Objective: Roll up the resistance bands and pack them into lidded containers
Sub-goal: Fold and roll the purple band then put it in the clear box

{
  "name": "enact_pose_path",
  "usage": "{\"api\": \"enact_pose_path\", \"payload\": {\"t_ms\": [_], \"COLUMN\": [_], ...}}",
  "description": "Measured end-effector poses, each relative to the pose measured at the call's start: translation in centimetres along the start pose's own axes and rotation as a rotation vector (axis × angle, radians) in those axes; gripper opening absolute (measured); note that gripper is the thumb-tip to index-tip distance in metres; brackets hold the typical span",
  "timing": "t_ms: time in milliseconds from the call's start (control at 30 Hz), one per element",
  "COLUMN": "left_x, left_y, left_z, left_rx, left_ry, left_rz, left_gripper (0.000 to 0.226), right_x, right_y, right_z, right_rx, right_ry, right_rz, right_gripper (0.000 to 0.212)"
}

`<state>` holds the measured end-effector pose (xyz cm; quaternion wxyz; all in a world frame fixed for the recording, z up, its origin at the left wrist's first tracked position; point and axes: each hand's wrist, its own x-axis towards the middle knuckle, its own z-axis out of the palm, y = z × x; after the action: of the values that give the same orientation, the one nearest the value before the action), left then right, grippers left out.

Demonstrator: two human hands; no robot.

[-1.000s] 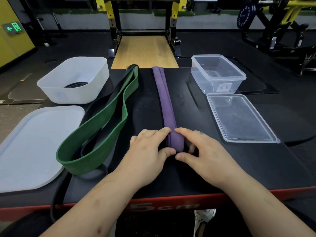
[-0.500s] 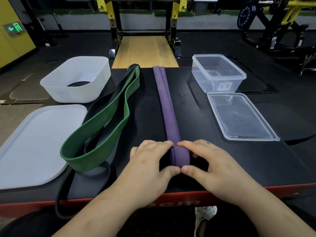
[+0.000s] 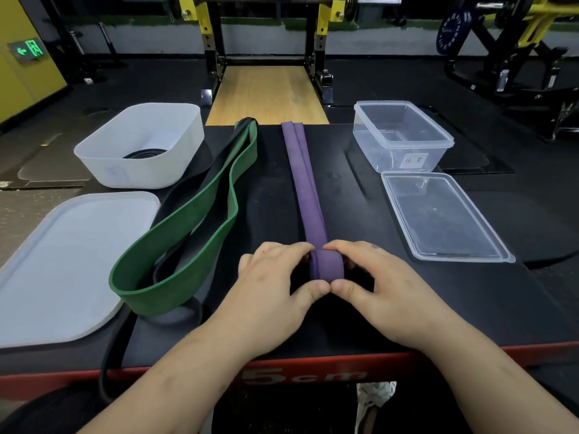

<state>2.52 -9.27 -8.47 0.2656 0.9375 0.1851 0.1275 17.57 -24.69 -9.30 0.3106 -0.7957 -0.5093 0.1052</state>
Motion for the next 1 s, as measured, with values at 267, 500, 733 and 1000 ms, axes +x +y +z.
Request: {"api": "enact_pose_path", "payload": {"t_ms": [267, 500, 733, 1000], "left_x": [1.3, 1.2, -1.9, -1.8], "left_y": [-0.4, -0.8, 0.2, 0.7], "left_z": [0.0, 0.2, 0.4, 0.6], "left_rx": [0.04, 0.032, -0.01, -0.02], "left_ry": [-0.025, -0.019, -0.076, -0.045], "left_rz": [-0.001, -0.005, 0.086, 0.017], "left_gripper": [0.063, 0.067, 0.059, 0.07], "right_x": [0.7, 1.1, -2.3, -1.6], "right_y": [0.6, 0.2, -0.3, 0.1], "right_z": [0.3, 0.1, -1.2, -0.7], "right_rx": [-0.015, -0.045, 0.037, -0.041], "right_ry": [-0.036, -0.045, -0.105, -0.078], "right_rz": [0.017, 0.011, -0.024, 0.011], "right_gripper": [0.064, 0.052, 0.055, 0.065]}}
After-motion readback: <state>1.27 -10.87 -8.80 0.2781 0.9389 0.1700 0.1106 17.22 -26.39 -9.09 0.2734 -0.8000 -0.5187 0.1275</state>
